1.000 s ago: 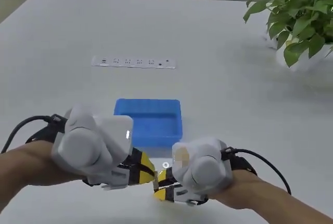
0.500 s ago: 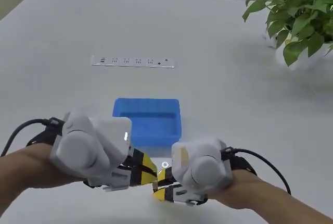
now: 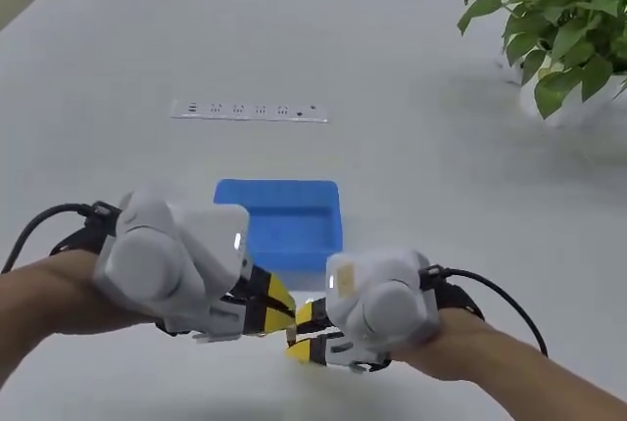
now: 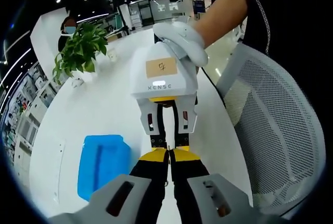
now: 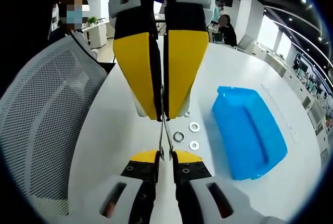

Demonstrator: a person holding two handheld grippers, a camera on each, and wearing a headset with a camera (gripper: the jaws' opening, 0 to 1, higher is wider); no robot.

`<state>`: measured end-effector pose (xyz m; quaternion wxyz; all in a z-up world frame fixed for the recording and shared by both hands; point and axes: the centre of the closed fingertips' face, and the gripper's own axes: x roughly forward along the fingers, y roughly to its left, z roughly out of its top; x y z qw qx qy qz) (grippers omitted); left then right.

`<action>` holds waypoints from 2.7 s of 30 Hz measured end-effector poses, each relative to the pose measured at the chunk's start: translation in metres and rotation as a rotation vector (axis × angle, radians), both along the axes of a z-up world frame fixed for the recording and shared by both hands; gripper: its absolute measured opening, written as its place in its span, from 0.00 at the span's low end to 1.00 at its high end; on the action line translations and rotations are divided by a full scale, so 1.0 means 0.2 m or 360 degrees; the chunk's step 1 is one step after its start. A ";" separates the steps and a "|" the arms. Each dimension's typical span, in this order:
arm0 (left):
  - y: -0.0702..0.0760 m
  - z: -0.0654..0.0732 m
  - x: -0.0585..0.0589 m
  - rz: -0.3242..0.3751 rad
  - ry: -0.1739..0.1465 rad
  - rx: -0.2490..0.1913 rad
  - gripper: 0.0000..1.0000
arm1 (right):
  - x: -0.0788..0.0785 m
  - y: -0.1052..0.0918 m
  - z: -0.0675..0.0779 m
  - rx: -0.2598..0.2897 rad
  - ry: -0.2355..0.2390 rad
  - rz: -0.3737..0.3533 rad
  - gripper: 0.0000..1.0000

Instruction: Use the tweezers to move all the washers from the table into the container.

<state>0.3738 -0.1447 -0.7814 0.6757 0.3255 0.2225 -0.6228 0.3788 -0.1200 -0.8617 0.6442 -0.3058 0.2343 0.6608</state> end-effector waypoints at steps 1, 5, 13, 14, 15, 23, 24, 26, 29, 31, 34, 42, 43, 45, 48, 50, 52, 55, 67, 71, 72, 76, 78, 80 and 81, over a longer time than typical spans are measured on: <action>0.00 0.00 0.00 -0.0003 -0.0002 -0.0001 0.06 | 0.01 0.00 0.00 0.0000 -0.0002 -0.0005 0.13; -0.01 0.00 0.02 -0.0016 -0.0008 -0.0003 0.06 | 0.03 -0.01 0.00 0.0003 -0.0009 -0.0026 0.13; -0.02 0.00 0.06 -0.0021 -0.0014 -0.0007 0.06 | 0.08 -0.03 0.00 0.0012 -0.0010 -0.0067 0.13; -0.02 -0.01 0.07 -0.0019 -0.0011 -0.0010 0.06 | 0.08 -0.03 0.00 0.0012 -0.0010 -0.0071 0.13; -0.02 -0.01 0.08 -0.0018 -0.0009 -0.0011 0.06 | 0.09 -0.03 -0.01 0.0012 -0.0011 -0.0073 0.13; -0.02 -0.02 0.10 -0.0021 0.0002 -0.0016 0.06 | 0.11 -0.05 -0.03 0.0012 0.0000 -0.0095 0.13; -0.02 -0.02 0.10 -0.0022 0.0004 -0.0017 0.06 | 0.12 -0.05 -0.03 0.0011 0.0001 -0.0097 0.13; -0.03 -0.03 0.11 -0.0023 0.0011 -0.0018 0.06 | 0.12 -0.06 -0.03 0.0009 0.0006 -0.0101 0.13; -0.03 -0.02 0.12 -0.0019 0.0015 -0.0034 0.06 | 0.13 -0.06 -0.04 0.0010 0.0013 -0.0104 0.13; -0.04 -0.02 0.13 -0.0015 0.0022 -0.0040 0.06 | 0.13 -0.06 -0.05 0.0003 0.0017 -0.0104 0.13; -0.04 -0.02 0.15 -0.0007 0.0032 -0.0044 0.06 | 0.13 -0.06 -0.05 0.0006 0.0020 -0.0108 0.13; -0.04 -0.02 0.18 0.0011 0.0087 -0.0062 0.06 | 0.14 -0.06 -0.05 0.0008 0.0026 -0.0117 0.15; -0.04 -0.02 0.18 0.0010 0.0093 -0.0062 0.06 | 0.14 -0.06 -0.04 0.0013 0.0032 -0.0123 0.15; -0.04 -0.02 0.18 0.0004 0.0103 -0.0062 0.06 | 0.14 -0.06 -0.04 0.0017 0.0034 -0.0129 0.15; -0.04 -0.02 0.18 -0.0002 0.0118 -0.0064 0.06 | 0.15 -0.06 -0.03 0.0038 0.0052 -0.0155 0.15; -0.05 -0.02 0.18 -0.0008 0.0121 -0.0064 0.06 | 0.15 -0.07 -0.03 0.0039 0.0048 -0.0159 0.15; -0.05 -0.02 0.18 -0.0013 0.0123 -0.0061 0.06 | 0.15 -0.07 -0.03 0.0036 0.0057 -0.0159 0.14; -0.06 -0.03 0.17 -0.0022 0.0125 -0.0062 0.06 | 0.14 -0.07 -0.03 0.0031 0.0079 -0.0182 0.13; -0.07 -0.03 0.17 -0.0031 0.0135 -0.0063 0.06 | 0.14 -0.07 -0.03 0.0022 0.0100 -0.0192 0.10; -0.07 -0.03 0.17 -0.0034 0.0136 -0.0057 0.06 | 0.14 -0.07 -0.03 0.0017 0.0097 -0.0192 0.10; -0.07 -0.03 0.17 -0.0033 0.0130 -0.0055 0.06 | 0.14 -0.07 -0.03 0.0016 0.0096 -0.0193 0.10; -0.07 -0.03 0.17 -0.0033 0.0133 -0.0048 0.05 | 0.14 -0.07 -0.03 0.0010 0.0100 -0.0193 0.10; -0.07 -0.03 0.17 -0.0035 0.0131 -0.0046 0.05 | 0.14 -0.07 -0.03 0.0011 0.0100 -0.0192 0.10; -0.07 -0.02 0.17 -0.0033 0.0129 -0.0049 0.05 | 0.14 -0.07 -0.02 0.0012 0.0098 -0.0192 0.10; -0.07 -0.01 0.17 -0.0031 0.0127 -0.0049 0.05 | 0.14 -0.07 -0.02 0.0012 0.0096 -0.0194 0.10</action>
